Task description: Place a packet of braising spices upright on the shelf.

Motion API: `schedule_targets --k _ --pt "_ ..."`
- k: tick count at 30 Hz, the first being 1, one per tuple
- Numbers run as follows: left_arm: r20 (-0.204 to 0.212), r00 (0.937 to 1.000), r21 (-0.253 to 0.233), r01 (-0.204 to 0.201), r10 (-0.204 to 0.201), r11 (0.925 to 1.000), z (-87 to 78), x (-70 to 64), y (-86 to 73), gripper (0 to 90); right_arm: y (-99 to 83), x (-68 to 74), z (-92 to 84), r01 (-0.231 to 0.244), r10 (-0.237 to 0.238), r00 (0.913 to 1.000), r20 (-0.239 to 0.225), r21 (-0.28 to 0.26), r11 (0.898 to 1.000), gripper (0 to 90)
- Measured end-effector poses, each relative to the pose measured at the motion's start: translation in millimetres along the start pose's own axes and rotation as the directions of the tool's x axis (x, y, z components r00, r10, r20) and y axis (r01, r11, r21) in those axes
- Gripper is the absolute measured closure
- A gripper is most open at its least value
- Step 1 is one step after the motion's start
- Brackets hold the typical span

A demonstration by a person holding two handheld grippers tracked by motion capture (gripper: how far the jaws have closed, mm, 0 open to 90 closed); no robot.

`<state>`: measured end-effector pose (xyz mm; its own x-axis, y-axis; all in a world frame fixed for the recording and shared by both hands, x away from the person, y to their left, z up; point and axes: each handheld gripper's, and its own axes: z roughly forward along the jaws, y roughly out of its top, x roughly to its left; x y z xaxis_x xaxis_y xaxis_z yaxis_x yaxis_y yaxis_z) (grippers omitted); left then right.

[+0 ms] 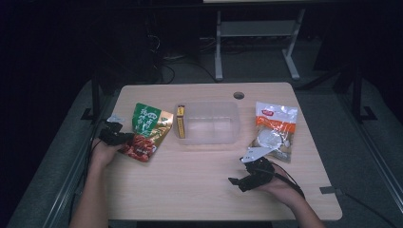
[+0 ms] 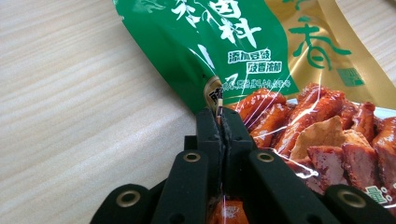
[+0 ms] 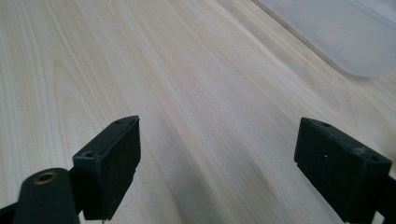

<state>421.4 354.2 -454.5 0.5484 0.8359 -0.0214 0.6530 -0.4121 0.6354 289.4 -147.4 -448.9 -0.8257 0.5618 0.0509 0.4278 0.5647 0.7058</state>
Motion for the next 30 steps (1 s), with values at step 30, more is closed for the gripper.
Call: schedule_targets --k 30 --pt "0.075 0.9972 -0.158 0.013 -0.001 0.9874 -93.7 -6.9 -14.2 89.8 1.7 -6.4 -11.0 -0.04 0.038 0.9975 -0.059 -0.022 0.999 13.0"
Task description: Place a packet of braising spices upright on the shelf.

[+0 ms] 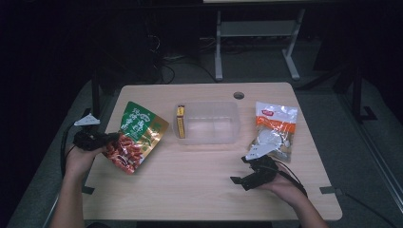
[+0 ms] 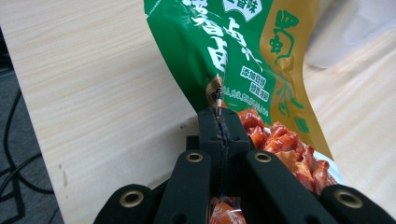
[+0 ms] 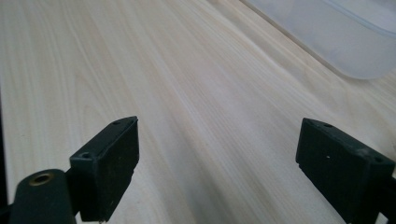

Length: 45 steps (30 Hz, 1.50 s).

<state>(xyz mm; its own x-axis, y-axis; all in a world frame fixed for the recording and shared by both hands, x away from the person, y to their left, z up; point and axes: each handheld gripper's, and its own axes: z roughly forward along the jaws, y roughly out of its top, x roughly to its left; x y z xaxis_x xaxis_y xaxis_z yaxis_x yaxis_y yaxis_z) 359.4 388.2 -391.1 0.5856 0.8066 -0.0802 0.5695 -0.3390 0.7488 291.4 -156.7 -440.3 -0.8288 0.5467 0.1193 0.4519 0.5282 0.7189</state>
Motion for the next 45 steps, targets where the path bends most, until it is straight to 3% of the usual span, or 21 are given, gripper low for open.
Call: schedule_targets --k 6,11,16,17,19,20,21,22,29,36,40,45 --pt "0.05 0.9986 -0.029 -0.013 0.015 0.9995 -16.2 -14.4 -4.7 89.7 2.8 0.8 -1.4 -0.017 0.017 0.9997 -0.015 0.003 1.0 13.4" --pt "0.098 0.994 -0.034 -0.045 0.048 0.9984 -21.8 -34.2 -3.4 89.7 3.6 1.9 -1.4 -0.023 0.023 0.9995 -0.02 0.015 1.0 13.7" --pt "0.156 0.9828 -0.035 -0.094 0.098 0.9949 -21.0 -55.7 2.8 89.7 4.3 -0.9 -2.9 -0.042 0.042 0.9987 -0.027 0.012 0.999 14.0" --pt "0.183 0.9758 -0.04 -0.115 0.12 0.9925 -18.6 -64.9 6.6 89.7 4.9 -0.9 -4.5 -0.049 0.05 0.998 -0.038 0.007 0.999 14.0" --pt "0.192 0.9729 -0.045 -0.122 0.129 0.9915 -17.1 -69.7 8.3 89.7 5.2 -0.3 -5.1 -0.048 0.048 0.9983 -0.034 0.006 0.999 14.0" --pt "0.205 0.9685 -0.051 -0.134 0.141 0.9897 -15.1 -74.0 9.8 89.7 5.3 -0.5 -5.6 -0.046 0.046 0.9983 -0.036 0.004 0.999 14.1" --pt "0.228 0.9602 -0.062 -0.151 0.162 0.9865 -10.7 -82.7 12.0 89.7 5.4 -0.6 -6.5 -0.047 0.047 0.9984 -0.032 0.0 0.999 14.1" --pt "0.228 0.9602 -0.062 -0.151 0.162 0.9865 -10.7 -82.7 12.0 89.7 5.4 -0.6 -6.5 -0.047 0.047 0.9984 -0.032 0.0 0.999 14.1" --pt "0.308 0.9249 -0.083 -0.207 0.222 0.9749 5.6 -112.4 20.1 89.7 7.1 -2.0 -12.2 -0.093 0.093 0.9946 -0.046 -0.005 0.996 15.8" --pt "0.358 0.8899 -0.086 -0.27 0.283 0.959 23.3 -138.4 23.6 89.6 9.5 -5.7 -17.3 -0.108 0.106 0.9926 -0.06 -0.03 0.994 20.7" --pt "0.373 0.8735 -0.095 -0.3 0.313 0.9493 31.8 -150.6 24.9 89.7 13.0 -6.5 -20.2 -0.119 0.115 0.9898 -0.084 -0.041 0.992 23.0" --pt "0.398 0.8428 -0.092 -0.357 0.363 0.9297 41.6 -163.4 26.2 89.7 20.7 -6.3 -21.8 -0.115 0.106 0.9856 -0.132 -0.064 0.991 30.0"
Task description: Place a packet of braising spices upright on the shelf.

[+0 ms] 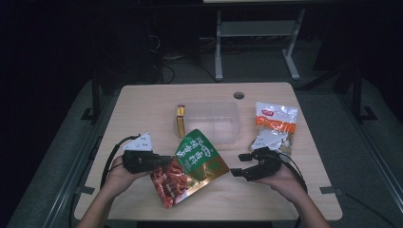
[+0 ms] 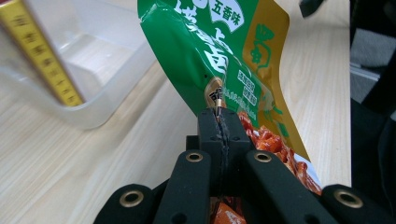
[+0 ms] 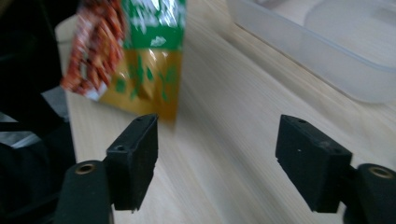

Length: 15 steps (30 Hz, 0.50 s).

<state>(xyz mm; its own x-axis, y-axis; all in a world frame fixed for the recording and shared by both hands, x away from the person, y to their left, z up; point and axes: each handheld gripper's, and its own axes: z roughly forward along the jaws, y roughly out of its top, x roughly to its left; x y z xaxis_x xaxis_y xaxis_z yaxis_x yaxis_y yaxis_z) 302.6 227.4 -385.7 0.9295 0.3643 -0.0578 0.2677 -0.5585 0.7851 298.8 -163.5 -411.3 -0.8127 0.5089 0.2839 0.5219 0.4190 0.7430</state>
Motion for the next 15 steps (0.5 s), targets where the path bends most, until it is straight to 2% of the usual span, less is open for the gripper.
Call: schedule_targets --k 3,5,6,7,8,15 --pt "0.025 0.9992 0.03 -0.033 0.032 0.999 7.9 -3.9 2.6 89.7 7.0 0.3 2.6 0.003 -0.005 0.9984 -0.056 -0.023 1.0 35.0" --pt "0.029 0.9987 0.03 -0.042 0.041 0.9987 9.3 -4.2 3.4 89.6 8.8 -0.1 4.1 0.004 -0.006 0.9973 -0.073 -0.026 1.0 36.5" --pt "0.031 0.9987 0.032 -0.042 0.041 0.9986 10.3 -5.1 4.4 89.7 13.6 0.6 8.7 0.01 -0.012 0.9952 -0.097 -0.025 1.0 38.8" --pt "0.033 0.9984 0.032 -0.047 0.046 0.9984 11.0 -5.5 5.4 89.7 13.6 0.6 8.7 0.01 -0.012 0.9952 -0.097 -0.025 1.0 38.8" --pt "0.036 0.9982 0.03 -0.048 0.047 0.9984 11.5 -6.2 6.3 89.7 19.4 1.3 14.5 0.018 -0.021 0.9924 -0.122 -0.025 1.0 40.5" --pt "0.042 0.9969 0.017 -0.068 0.067 0.9975 11.2 -8.9 10.0 89.6 36.8 0.1 33.4 0.052 -0.055 0.9836 -0.172 -0.019 0.998 50.1"
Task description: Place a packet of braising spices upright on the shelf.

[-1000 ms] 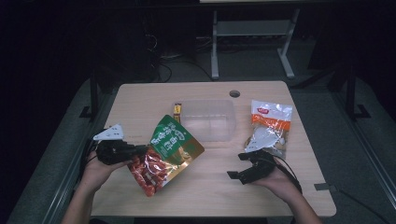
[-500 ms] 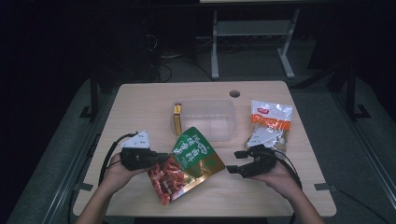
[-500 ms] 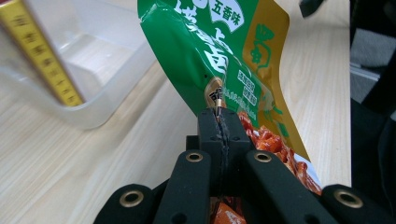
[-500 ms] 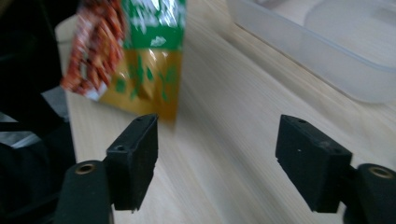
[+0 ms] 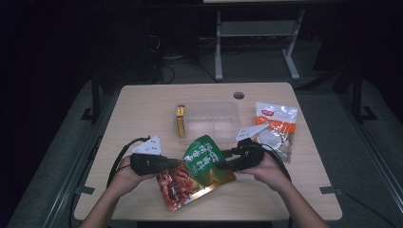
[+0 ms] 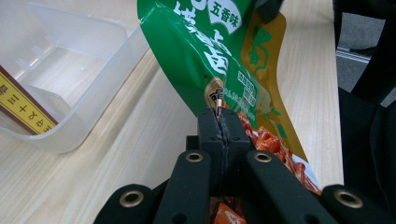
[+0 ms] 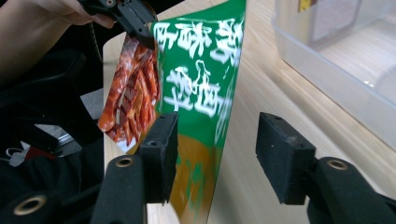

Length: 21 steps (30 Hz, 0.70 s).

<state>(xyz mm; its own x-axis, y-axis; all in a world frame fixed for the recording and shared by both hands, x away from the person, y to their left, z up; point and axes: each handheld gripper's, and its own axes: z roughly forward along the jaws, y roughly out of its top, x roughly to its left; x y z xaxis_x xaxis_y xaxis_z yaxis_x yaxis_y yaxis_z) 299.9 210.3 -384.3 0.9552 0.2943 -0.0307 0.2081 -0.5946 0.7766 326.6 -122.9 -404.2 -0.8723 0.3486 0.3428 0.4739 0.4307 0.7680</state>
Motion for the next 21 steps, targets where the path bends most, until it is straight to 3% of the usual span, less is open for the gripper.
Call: schedule_targets --k 5,8,14,21 --pt "0.0 1.0 -0.01 -0.006 0.006 0.9999 -3.1 -0.4 -0.3 89.6 14.4 -8.4 13.5 0.009 -0.008 0.9981 -0.062 0.014 1.0 61.5" --pt "0.008 0.9999 -0.018 -0.008 0.008 0.9998 -5.2 -0.6 -1.2 89.6 15.6 -9.2 16.0 0.015 -0.014 0.9977 -0.066 0.019 1.0 64.1" --pt "0.019 0.9997 -0.03 -0.015 0.016 0.9994 -5.2 -2.3 -0.4 89.6 12.9 -5.8 17.7 0.044 -0.041 0.9962 -0.076 0.029 0.999 80.1" --pt "0.018 0.9997 -0.051 -0.015 0.016 0.9986 -6.6 -2.3 0.1 89.5 11.8 -4.0 16.1 0.063 -0.06 0.9939 -0.093 0.021 0.998 87.6"
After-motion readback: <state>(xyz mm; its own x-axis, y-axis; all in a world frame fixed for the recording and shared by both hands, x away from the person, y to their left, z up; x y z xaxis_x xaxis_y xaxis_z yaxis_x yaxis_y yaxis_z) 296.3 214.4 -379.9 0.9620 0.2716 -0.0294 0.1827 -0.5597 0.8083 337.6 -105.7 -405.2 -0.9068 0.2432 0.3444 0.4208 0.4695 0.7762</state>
